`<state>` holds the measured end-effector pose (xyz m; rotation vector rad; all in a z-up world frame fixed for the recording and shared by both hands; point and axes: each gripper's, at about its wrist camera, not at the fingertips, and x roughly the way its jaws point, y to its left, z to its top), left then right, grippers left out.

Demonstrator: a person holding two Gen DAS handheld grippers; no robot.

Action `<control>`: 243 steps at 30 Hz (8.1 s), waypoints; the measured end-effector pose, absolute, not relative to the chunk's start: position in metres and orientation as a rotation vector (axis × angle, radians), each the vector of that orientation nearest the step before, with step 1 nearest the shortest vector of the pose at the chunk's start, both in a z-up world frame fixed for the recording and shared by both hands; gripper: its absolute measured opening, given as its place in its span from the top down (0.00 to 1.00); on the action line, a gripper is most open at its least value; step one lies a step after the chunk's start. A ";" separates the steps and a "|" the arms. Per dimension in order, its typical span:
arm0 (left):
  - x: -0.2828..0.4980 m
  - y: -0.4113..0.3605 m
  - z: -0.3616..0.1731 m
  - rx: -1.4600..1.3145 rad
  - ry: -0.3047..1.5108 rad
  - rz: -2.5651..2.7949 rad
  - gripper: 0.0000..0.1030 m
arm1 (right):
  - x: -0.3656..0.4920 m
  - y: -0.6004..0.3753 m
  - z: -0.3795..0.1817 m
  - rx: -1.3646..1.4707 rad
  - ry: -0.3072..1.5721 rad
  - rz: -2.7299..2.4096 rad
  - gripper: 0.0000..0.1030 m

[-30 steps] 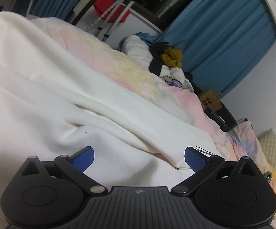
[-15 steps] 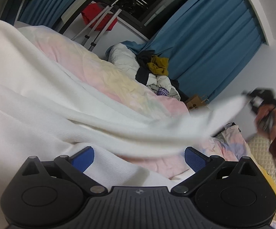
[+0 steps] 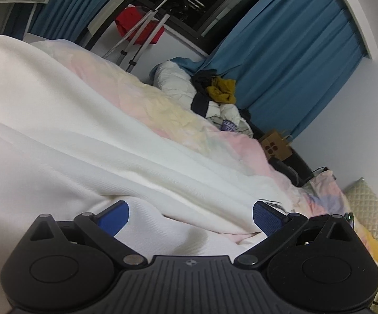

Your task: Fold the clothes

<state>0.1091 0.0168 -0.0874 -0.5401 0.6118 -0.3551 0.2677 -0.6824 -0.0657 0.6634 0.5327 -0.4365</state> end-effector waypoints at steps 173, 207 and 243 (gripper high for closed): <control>0.332 0.291 -0.038 -0.913 0.673 0.093 0.42 | 0.345 -0.692 -0.046 0.714 0.441 -0.354 0.45; 0.246 0.276 -0.137 -1.288 0.403 0.104 0.83 | 0.256 -0.686 -0.158 1.233 0.207 -0.395 0.85; 0.037 0.313 -0.050 -0.810 0.659 0.137 0.57 | 0.164 -0.691 -0.165 1.223 0.392 -0.335 0.86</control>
